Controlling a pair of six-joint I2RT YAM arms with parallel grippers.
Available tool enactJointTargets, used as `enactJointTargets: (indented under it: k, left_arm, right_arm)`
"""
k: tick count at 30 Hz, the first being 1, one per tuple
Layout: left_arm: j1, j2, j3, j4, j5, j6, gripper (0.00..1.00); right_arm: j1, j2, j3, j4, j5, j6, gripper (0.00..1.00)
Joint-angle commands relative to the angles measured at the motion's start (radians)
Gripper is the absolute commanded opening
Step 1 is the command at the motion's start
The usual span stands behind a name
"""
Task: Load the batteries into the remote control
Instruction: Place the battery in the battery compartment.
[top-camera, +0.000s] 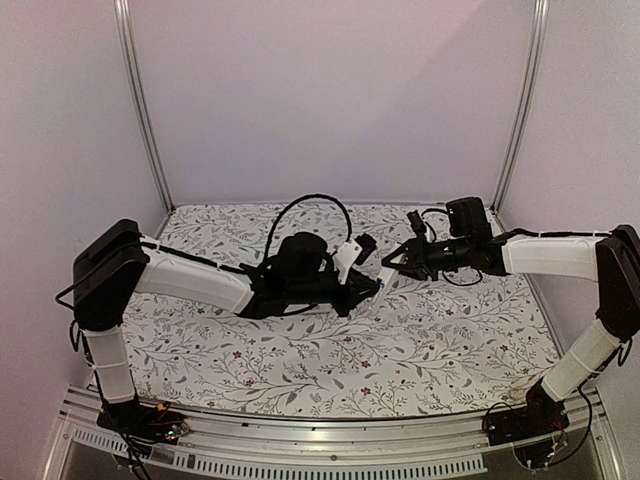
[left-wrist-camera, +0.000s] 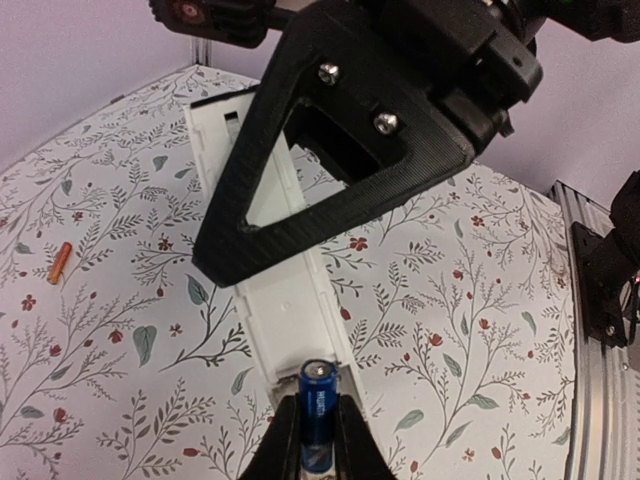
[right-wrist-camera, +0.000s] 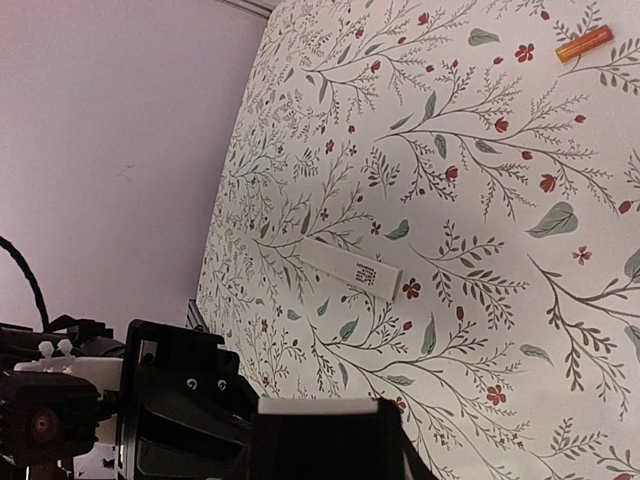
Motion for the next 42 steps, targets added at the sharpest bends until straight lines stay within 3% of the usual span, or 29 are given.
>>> enactJointTargets:
  k: [1,19,26,32,39,42]
  left_arm:
    - [-0.008,0.011,-0.019,-0.070,-0.021,0.014,0.12]
    - [-0.008,-0.002,-0.023,-0.084,-0.042,0.004,0.24]
    - [-0.001,-0.074,-0.046,-0.046,-0.034,-0.050,0.57]
    - [0.007,-0.109,-0.043,-0.043,-0.014,-0.102,0.65]
    - [0.056,-0.157,-0.117,0.052,-0.014,-0.391,0.99]
    - [0.064,-0.176,-0.147,0.073,-0.032,-0.505,0.99]
  right_arm:
    - [0.004,-0.003,0.022,0.035,-0.019,0.010,0.00]
    - [0.004,-0.006,0.019,0.034,-0.015,0.003,0.00]
    - [0.004,-0.017,0.010,0.034,0.000,-0.022,0.00]
    - [0.002,-0.026,0.005,0.035,0.010,-0.028,0.00]
    - [-0.022,-0.066,-0.026,0.085,0.036,-0.021,0.00]
    - [-0.038,-0.089,-0.046,0.129,0.042,-0.005,0.00]
